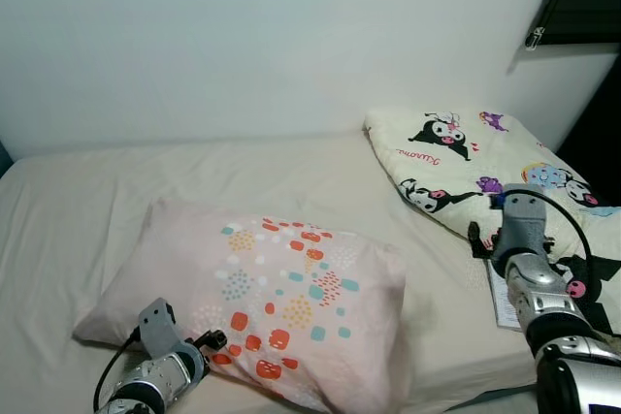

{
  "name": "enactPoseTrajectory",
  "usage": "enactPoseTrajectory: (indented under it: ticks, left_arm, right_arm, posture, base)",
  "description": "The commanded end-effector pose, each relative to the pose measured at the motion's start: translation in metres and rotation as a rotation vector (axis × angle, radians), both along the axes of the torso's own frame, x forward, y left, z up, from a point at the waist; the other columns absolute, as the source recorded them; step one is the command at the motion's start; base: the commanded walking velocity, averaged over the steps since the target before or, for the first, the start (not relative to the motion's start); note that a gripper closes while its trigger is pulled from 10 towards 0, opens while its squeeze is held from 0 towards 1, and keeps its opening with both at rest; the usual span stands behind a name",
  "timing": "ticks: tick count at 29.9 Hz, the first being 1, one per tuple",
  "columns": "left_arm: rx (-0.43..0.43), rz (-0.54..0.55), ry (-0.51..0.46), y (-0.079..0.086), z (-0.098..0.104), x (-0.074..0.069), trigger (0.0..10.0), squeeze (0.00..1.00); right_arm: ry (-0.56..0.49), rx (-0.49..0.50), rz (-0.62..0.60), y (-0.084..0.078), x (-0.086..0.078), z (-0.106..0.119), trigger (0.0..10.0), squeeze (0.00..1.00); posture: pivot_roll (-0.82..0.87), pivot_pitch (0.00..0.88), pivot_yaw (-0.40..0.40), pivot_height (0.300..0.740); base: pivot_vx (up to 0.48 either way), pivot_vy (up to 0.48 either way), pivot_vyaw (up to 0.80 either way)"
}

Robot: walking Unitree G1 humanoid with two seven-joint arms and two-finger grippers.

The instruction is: Clean up the room

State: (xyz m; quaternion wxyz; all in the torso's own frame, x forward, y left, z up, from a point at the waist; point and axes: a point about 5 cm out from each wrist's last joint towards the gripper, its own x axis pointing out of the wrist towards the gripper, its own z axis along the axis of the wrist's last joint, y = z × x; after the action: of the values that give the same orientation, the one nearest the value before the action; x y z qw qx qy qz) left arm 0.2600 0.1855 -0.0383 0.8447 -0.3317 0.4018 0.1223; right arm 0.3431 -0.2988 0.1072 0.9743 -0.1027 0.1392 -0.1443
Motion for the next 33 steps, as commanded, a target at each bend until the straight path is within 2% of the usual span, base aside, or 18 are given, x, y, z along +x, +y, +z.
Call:
enactPoseTrajectory:
  ticks: [1, 5, 15, 17, 21, 23, 27, 28, 30, 31, 33]
  left_arm:
    - [-0.026, -0.021, -0.022, -0.008, -0.001, -0.001, 10.0, 0.00]
    - [-0.054, -0.028, -0.051, -0.013, 0.001, 0.002, 10.0, 0.00]
    - [-0.116, 0.033, -0.105, -0.009, 0.004, 0.004, 10.0, 0.00]
    - [-0.158, 0.104, -0.161, -0.002, 0.006, 0.006, 10.0, 0.00]
    - [-0.205, 0.160, -0.209, 0.002, 0.009, 0.008, 10.0, 0.00]
    - [-0.305, 0.219, -0.276, 0.004, 0.014, 0.011, 10.0, 0.00]
    - [-0.472, 0.271, -0.467, 0.008, 0.030, 0.020, 10.0, 0.00]
    - [-0.472, 0.271, -0.467, 0.008, 0.030, 0.020, 10.0, 0.00]
    - [-0.524, 0.274, -0.554, 0.011, 0.037, 0.023, 10.0, 0.00]
    - [-0.524, 0.274, -0.554, 0.011, 0.037, 0.023, 10.0, 0.00]
    - [-0.599, 0.262, -0.656, 0.015, 0.046, 0.023, 10.0, 0.00]
  right_arm:
    - [-0.029, -0.003, 0.048, 0.011, 0.008, 0.007, 10.0, 0.00]
    - [-0.044, 0.001, 0.086, 0.020, 0.013, 0.010, 10.0, 0.00]
    - [-0.054, 0.007, 0.113, 0.027, 0.016, 0.011, 10.0, 0.00]
    - [-0.052, 0.011, 0.119, 0.029, 0.016, 0.010, 10.0, 0.00]
    - [-0.055, 0.014, 0.122, 0.031, 0.017, 0.011, 10.0, 0.00]
    - [-0.059, 0.012, 0.128, 0.032, 0.018, 0.012, 10.0, 0.00]
    - [-0.068, 0.012, 0.132, 0.032, 0.020, 0.015, 10.0, 0.00]
    - [-0.068, 0.012, 0.132, 0.032, 0.020, 0.015, 10.0, 0.00]
    - [-0.071, 0.011, 0.135, 0.033, 0.021, 0.016, 10.0, 0.00]
    - [-0.071, 0.011, 0.135, 0.033, 0.021, 0.016, 10.0, 0.00]
    - [-0.070, 0.009, 0.138, 0.034, 0.021, 0.016, 10.0, 0.00]
  posture:
    - [-0.03, 0.000, -0.038, 0.670]
    - [-0.03, 0.000, -0.035, 0.655]
    - [-0.03, 0.000, -0.028, 0.620]
    - [-0.03, 0.000, -0.028, 0.605]
    - [-0.03, 0.000, -0.027, 0.590]
    - [-0.03, 0.000, -0.027, 0.580]
    - [-0.03, 0.000, -0.028, 0.560]
    - [-0.03, 0.000, -0.028, 0.560]
    - [-0.03, 0.000, -0.026, 0.550]
    - [-0.03, 0.000, -0.026, 0.550]
    - [-0.03, 0.000, -0.027, 0.540]
  base:
    - [0.000, 0.000, 0.00]
    - [0.000, 0.000, 0.00]
    - [0.000, 0.000, 0.00]
    - [0.000, 0.000, 0.00]
    - [0.000, 0.000, 0.00]
    - [0.000, 0.000, 0.00]
    - [0.000, 0.000, 0.00]
    - [0.000, 0.000, 0.00]
    - [0.000, 0.000, 0.00]
    - [0.000, 0.000, 0.00]
    - [0.000, 0.000, 0.00]
